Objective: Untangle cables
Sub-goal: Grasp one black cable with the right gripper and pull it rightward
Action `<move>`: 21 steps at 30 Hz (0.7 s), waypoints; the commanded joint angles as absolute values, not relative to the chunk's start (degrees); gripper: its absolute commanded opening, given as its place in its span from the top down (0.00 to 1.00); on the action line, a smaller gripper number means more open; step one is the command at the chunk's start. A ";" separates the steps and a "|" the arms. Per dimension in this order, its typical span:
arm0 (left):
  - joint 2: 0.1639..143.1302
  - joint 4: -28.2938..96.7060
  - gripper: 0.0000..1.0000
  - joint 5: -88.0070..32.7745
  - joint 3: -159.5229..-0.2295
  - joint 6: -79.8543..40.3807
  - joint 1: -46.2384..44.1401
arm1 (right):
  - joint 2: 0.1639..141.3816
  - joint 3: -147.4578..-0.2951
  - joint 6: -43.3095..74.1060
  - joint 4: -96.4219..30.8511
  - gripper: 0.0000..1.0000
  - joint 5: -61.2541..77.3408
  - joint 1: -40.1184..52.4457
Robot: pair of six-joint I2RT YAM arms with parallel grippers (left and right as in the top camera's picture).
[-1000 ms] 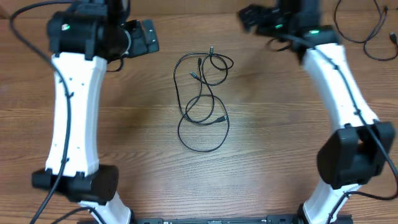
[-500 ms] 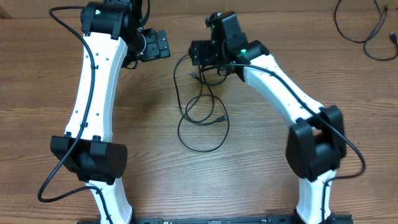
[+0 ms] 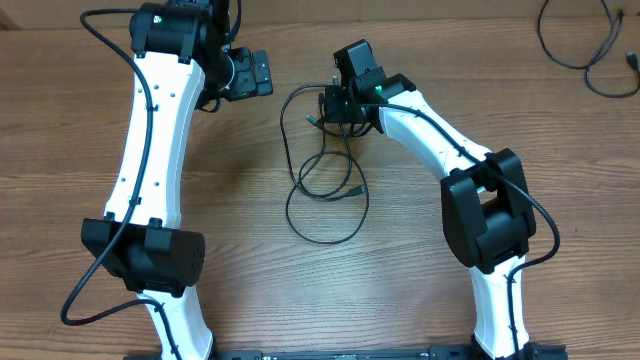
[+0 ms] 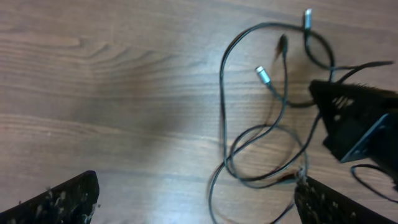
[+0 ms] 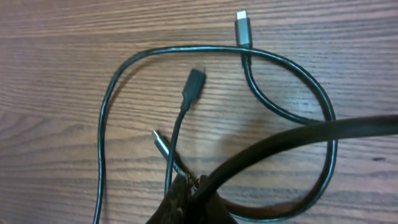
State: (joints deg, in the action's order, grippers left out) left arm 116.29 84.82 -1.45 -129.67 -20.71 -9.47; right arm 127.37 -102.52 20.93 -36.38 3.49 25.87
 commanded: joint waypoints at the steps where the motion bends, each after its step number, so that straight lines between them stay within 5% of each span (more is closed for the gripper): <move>1: 116.71 86.48 0.00 2.90 -129.51 -19.25 -9.67 | 120.49 -105.06 20.12 -38.41 0.96 0.86 25.69; 7: 116.71 87.61 0.00 5.93 -129.51 -19.31 -9.67 | 104.05 -111.63 9.41 -42.37 0.96 -1.28 25.74; 21: 116.95 86.89 0.00 6.17 -124.01 -19.27 -9.67 | 75.83 -117.19 5.28 -41.32 0.96 -10.11 23.38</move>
